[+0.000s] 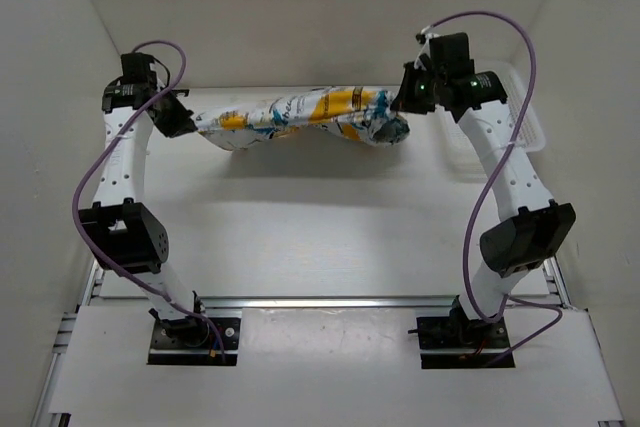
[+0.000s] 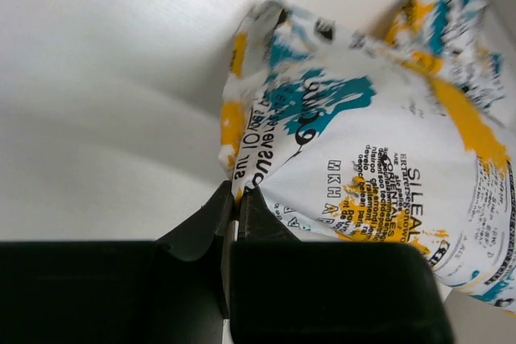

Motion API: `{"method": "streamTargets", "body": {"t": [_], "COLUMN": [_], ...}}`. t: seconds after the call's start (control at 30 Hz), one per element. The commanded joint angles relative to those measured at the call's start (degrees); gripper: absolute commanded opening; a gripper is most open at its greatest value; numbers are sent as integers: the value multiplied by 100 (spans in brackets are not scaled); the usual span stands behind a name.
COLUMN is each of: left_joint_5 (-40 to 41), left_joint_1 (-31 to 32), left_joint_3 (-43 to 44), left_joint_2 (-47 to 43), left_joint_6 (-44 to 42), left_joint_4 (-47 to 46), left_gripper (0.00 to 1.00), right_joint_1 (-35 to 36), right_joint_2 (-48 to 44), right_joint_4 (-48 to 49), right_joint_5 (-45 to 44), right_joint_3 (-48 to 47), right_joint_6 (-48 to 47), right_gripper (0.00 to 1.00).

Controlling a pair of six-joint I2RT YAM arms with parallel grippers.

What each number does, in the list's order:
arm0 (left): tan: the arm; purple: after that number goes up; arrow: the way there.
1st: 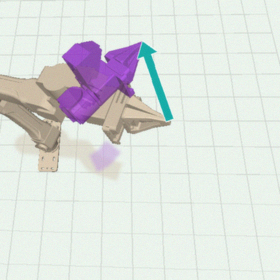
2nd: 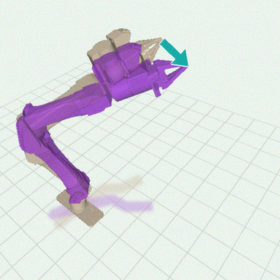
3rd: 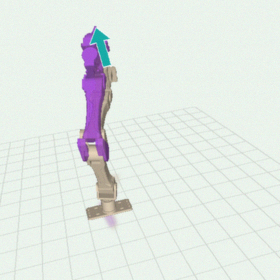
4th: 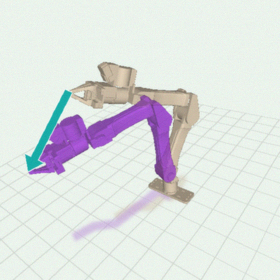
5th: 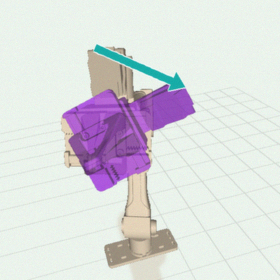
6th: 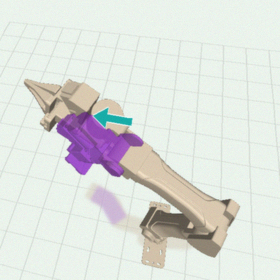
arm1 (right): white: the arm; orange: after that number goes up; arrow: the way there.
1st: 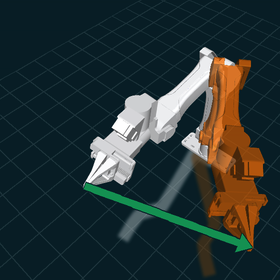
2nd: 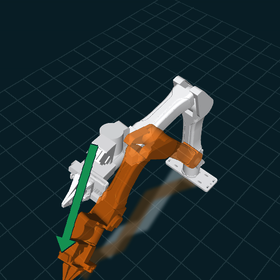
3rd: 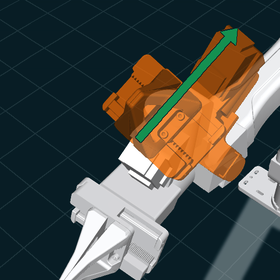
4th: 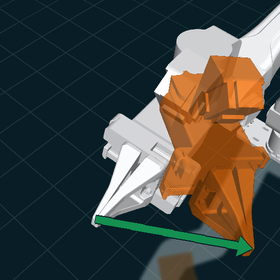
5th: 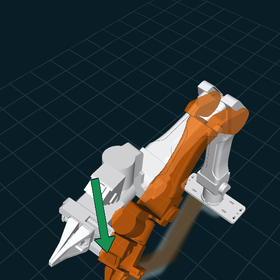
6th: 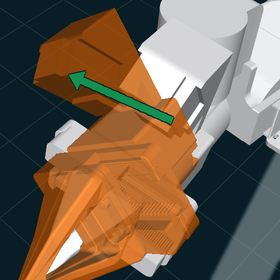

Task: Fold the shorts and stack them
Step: Flatten the shorts out

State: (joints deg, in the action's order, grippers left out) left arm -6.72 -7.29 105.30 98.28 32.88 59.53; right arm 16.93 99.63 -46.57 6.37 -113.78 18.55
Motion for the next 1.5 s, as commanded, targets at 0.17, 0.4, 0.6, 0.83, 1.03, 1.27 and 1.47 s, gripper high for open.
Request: {"method": "streamTargets", "body": {"t": [0.17,0.4,0.6,0.83,1.03,1.27,1.47], "left_joint_5": [-31,-198,-198,-198,-251,-198,-57], "left_joint_1": [-88,-28,-27,-27,-27,-27,-27], "left_joint_3": [-783,-72,535,325,685,817,-744], "left_joint_2": [-283,50,156,156,95,-257,-1257], "left_joint_6": [-177,-177,-177,-177,-177,-177,-283], "left_joint_4": [-38,58,164,112,225,279,262], "left_gripper": [10,10,10,10,10,10,10], "right_joint_1": [-128,-339,-339,-392,-445,-445,-445], "right_joint_2": [-444,345,865,496,381,-22,-1269], "right_joint_4": [-968,-1300,-1628,-1409,-1408,-1461,-1461], "right_joint_5": [-136,-31,171,276,277,601,856], "right_joint_3": [1297,-466,-1938,-884,-1059,-858,1117], "right_joint_6": [-571,-571,-624,-624,-624,-738,-932], "right_gripper": [1,1,1,1,1,1,1]}}
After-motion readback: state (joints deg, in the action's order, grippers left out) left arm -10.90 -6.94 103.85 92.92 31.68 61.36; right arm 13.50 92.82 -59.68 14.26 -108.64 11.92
